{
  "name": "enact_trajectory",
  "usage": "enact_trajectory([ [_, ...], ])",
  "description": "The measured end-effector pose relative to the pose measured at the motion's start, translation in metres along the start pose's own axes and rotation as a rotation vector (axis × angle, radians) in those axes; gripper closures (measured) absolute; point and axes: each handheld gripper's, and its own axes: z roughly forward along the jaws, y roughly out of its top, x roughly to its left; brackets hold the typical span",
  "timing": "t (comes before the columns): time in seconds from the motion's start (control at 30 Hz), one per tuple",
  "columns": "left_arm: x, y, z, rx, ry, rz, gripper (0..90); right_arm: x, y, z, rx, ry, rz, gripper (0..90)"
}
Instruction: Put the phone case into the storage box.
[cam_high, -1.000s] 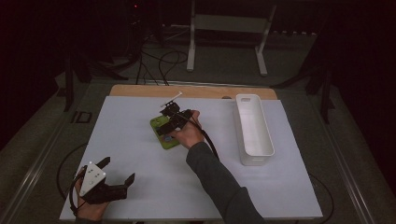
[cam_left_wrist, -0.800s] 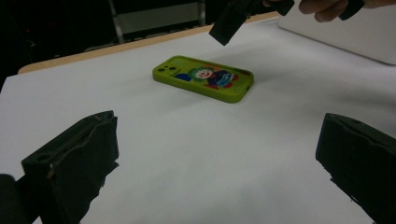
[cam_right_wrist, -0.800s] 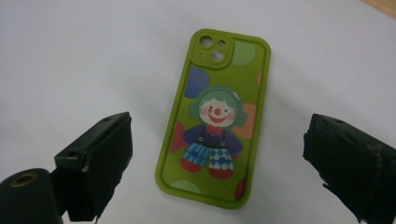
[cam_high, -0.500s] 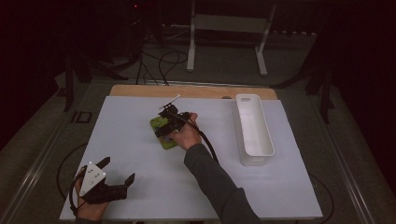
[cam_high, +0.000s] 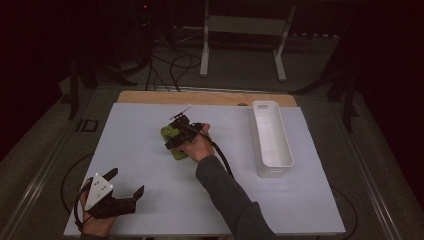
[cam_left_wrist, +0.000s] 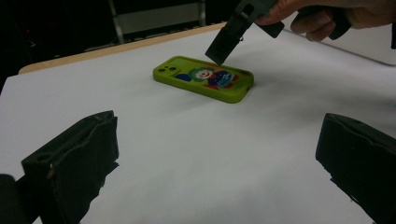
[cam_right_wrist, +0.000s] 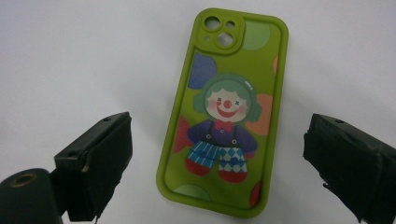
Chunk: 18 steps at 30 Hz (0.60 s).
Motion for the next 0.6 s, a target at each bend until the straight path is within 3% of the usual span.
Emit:
enact_trajectory([
  [0.6, 0.000, 0.000, 0.000, -0.001, 0.000, -0.001, 0.0, 0.002, -0.006, 0.016, 0.032, 0.003, 0.009, 7.8],
])
